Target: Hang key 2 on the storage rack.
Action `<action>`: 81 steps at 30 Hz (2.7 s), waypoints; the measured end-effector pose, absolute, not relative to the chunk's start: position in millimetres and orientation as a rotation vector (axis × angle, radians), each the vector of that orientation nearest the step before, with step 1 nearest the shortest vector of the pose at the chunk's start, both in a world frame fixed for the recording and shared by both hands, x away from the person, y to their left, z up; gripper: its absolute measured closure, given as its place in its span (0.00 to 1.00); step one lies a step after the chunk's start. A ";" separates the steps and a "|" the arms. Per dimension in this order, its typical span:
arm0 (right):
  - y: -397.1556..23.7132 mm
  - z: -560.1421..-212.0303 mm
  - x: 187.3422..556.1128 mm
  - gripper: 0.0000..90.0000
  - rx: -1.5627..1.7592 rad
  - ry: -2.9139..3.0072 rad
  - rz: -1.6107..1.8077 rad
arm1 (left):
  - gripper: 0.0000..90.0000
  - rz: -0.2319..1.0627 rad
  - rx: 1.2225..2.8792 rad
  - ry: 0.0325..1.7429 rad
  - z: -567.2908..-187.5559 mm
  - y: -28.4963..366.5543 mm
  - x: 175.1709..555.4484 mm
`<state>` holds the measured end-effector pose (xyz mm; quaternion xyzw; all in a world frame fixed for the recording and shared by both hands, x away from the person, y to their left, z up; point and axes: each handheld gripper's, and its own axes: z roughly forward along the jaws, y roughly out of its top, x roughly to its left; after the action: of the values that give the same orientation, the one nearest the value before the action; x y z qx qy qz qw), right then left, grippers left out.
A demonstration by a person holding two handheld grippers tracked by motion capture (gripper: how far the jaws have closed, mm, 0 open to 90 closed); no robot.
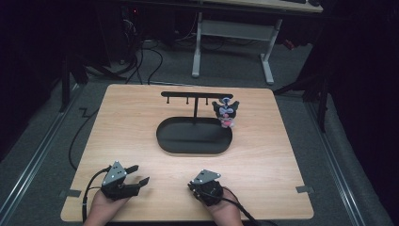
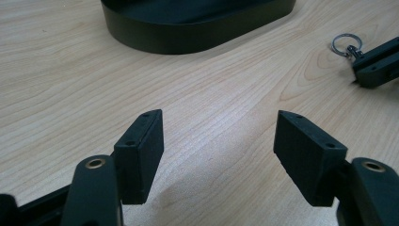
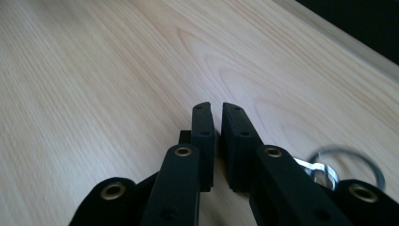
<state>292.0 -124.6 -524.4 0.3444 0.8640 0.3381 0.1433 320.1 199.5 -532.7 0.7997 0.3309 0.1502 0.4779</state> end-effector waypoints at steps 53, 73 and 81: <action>-199.8 -526.8 304.8 0.77 1.212 2.289 0.996 | 0.38 0.353 1.958 0.806 -532.9 199.1 321.0; -198.1 -526.8 304.3 0.96 1.111 2.291 0.867 | 0.38 0.347 1.967 0.801 -532.8 198.9 321.4; -194.3 -519.0 301.1 0.96 1.134 2.328 0.910 | 0.38 0.346 1.965 0.801 -532.9 198.9 321.4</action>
<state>301.1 -194.3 -519.0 0.4051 0.8315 0.3249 0.1973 321.4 198.9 -532.9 0.8038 0.3279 0.1416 0.4757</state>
